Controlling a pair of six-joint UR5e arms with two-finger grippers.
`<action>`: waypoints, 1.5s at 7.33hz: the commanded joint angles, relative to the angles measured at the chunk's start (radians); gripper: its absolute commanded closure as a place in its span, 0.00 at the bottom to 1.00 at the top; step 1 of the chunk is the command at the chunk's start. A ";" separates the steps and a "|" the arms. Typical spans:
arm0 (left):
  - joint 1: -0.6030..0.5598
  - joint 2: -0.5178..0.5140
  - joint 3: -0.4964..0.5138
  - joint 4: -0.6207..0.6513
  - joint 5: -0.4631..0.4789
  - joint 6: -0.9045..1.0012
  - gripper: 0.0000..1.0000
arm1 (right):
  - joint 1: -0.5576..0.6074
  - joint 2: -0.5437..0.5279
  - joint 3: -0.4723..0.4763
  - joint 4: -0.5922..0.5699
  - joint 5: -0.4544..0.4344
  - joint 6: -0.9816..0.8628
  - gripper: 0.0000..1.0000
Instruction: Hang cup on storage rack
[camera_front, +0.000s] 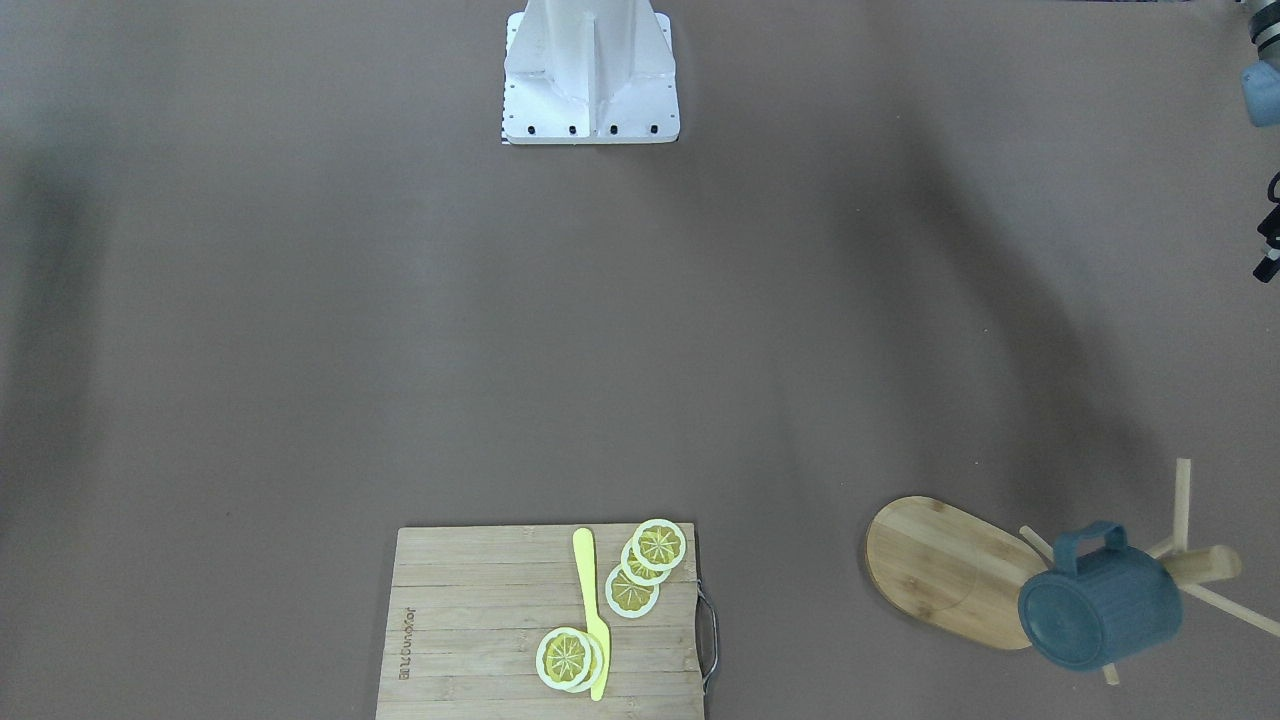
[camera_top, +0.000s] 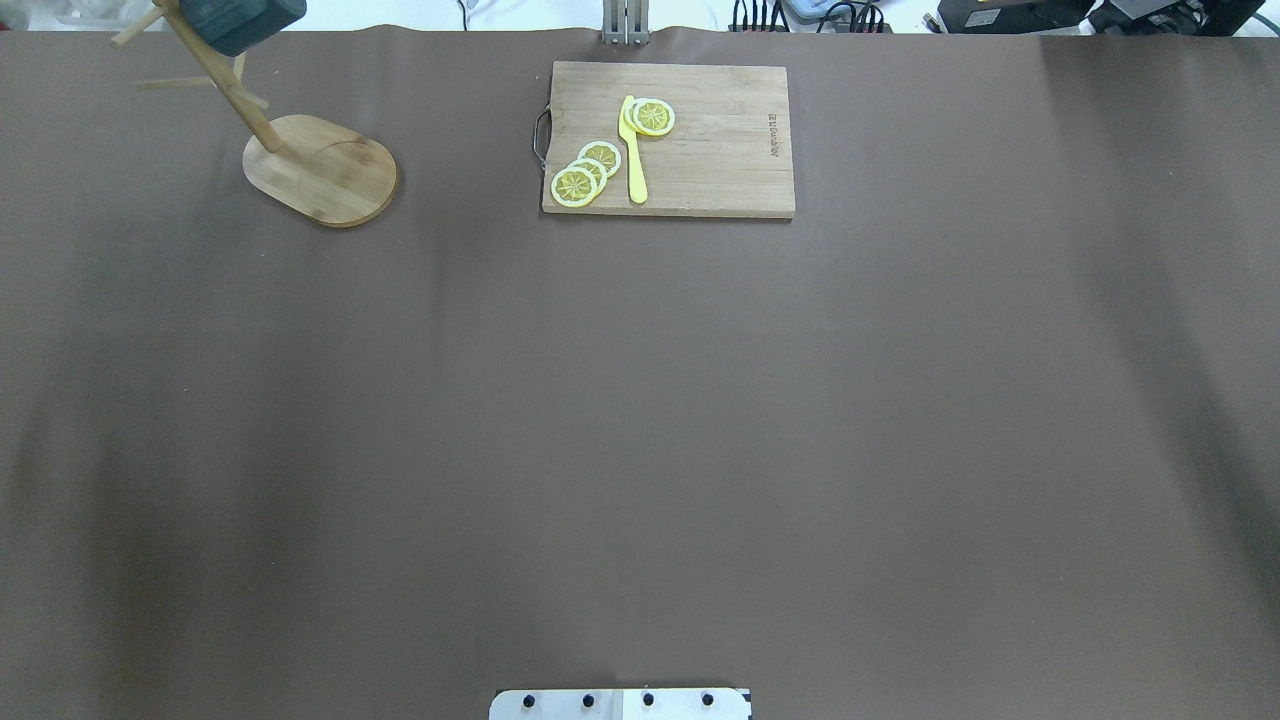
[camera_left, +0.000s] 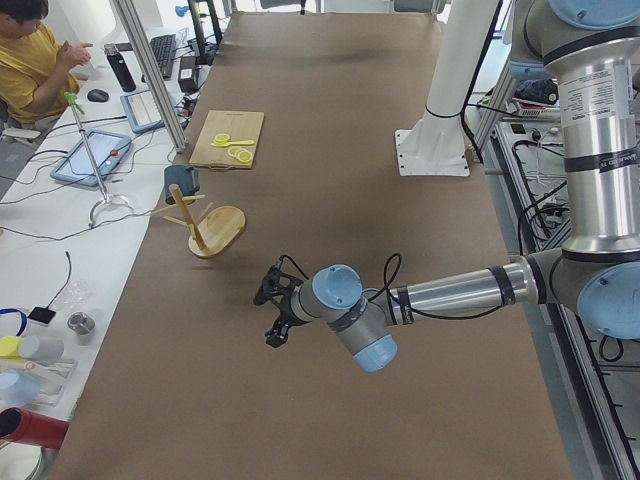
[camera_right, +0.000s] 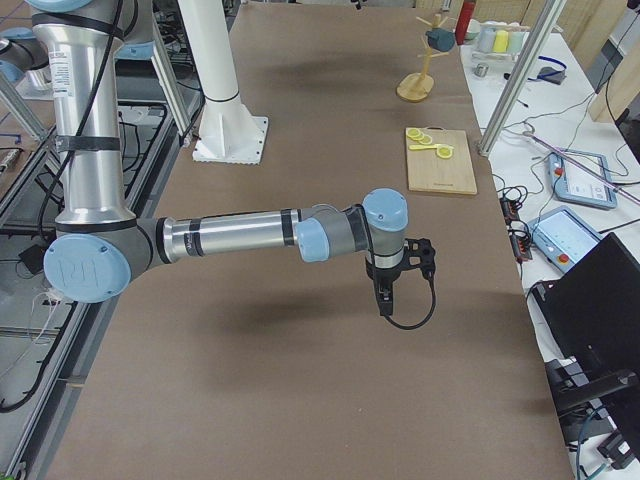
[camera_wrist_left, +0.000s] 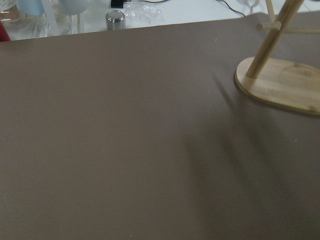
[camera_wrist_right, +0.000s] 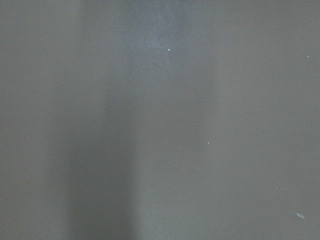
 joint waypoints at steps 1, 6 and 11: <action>0.005 -0.077 0.006 0.174 -0.010 0.014 0.02 | 0.022 -0.003 -0.024 -0.002 0.005 -0.086 0.00; 0.015 -0.132 -0.035 0.589 -0.111 0.191 0.02 | 0.056 -0.087 -0.027 0.001 0.022 -0.126 0.00; -0.009 -0.117 -0.286 1.160 -0.076 0.388 0.02 | 0.054 -0.100 -0.020 0.000 0.022 -0.129 0.00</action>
